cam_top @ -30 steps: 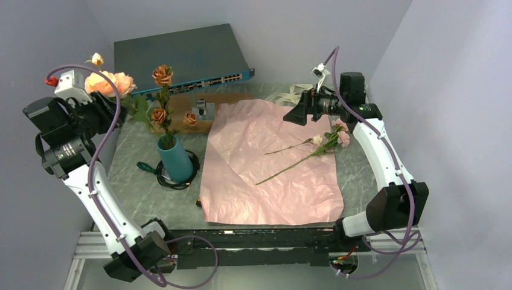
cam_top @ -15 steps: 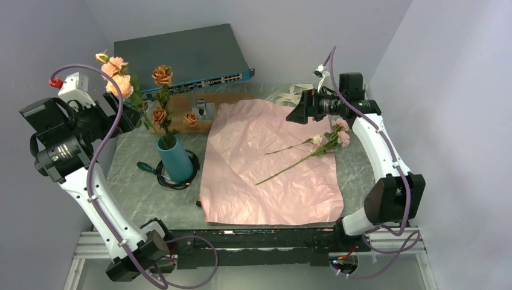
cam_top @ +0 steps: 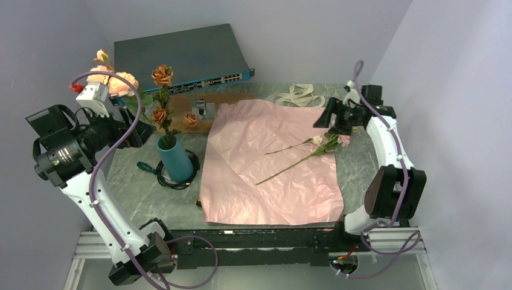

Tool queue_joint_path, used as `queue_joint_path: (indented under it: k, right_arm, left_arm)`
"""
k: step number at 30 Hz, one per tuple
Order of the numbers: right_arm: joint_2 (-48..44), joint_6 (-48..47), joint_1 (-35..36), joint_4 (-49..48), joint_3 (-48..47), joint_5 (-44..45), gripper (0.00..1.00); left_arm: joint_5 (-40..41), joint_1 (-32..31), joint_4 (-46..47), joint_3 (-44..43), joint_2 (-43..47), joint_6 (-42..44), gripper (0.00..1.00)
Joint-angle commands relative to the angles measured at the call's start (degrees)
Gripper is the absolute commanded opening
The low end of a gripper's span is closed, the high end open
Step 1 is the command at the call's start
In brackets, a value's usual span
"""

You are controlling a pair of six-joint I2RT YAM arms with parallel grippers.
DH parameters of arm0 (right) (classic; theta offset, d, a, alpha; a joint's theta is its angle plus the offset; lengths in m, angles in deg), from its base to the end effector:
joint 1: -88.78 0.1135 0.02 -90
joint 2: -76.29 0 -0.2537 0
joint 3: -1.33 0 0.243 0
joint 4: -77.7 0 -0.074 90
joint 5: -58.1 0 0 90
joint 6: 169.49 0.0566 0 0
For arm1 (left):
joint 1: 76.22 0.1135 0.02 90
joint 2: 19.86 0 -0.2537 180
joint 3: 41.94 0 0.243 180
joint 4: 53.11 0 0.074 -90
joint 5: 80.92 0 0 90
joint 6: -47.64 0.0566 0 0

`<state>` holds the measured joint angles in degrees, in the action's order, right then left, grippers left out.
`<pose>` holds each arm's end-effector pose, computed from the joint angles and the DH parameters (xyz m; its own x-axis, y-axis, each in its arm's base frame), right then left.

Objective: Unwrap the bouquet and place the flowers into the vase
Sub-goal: Pick up the fake flower from the wrapping paper.

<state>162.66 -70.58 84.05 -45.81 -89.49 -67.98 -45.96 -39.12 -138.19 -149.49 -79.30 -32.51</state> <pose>0.3215 0.0068 0.2911 -0.8219 0.1936 -0.5358 -0.1691 0.8152 0.5540 0.1383 0.0464 0.4488 -0.4424 -0.2117 -0.8715 0.2561 0.9015 -0.3489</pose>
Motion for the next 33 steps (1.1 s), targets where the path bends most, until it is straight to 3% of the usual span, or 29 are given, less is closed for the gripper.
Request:
queue_joint_path:
  k: [1,9,14,23,29,33]
  right_arm:
    - [3.36,4.47,-7.18,5.49,1.25,5.46,0.77]
    - [5.97,10.79,-8.80,0.60,1.98,20.70,0.72]
    - [12.94,14.15,-8.80,-1.22,-0.49,22.81,0.70]
    - [22.50,18.48,-7.87,-2.64,-6.00,24.23,0.67]
    - [26.61,18.94,-6.78,-2.93,-8.37,25.18,0.66]
    - [27.06,19.14,-6.78,-3.45,-7.62,25.87,0.58]
  left_arm:
    - [-4.38,0.04,-1.97,-1.80,-0.71,9.48,0.99]
    - [1.07,-6.15,-2.11,-1.67,-2.83,8.97,0.99]
    - [5.89,-13.00,-3.25,-2.08,-3.41,10.22,0.99]
    - [6.87,-18.51,-8.70,-7.64,-6.08,19.65,0.99]
    - [8.41,-22.08,-9.30,-12.52,-9.17,20.76,0.99]
    - [8.69,-23.57,-7.25,-15.06,-10.35,19.18,1.00]
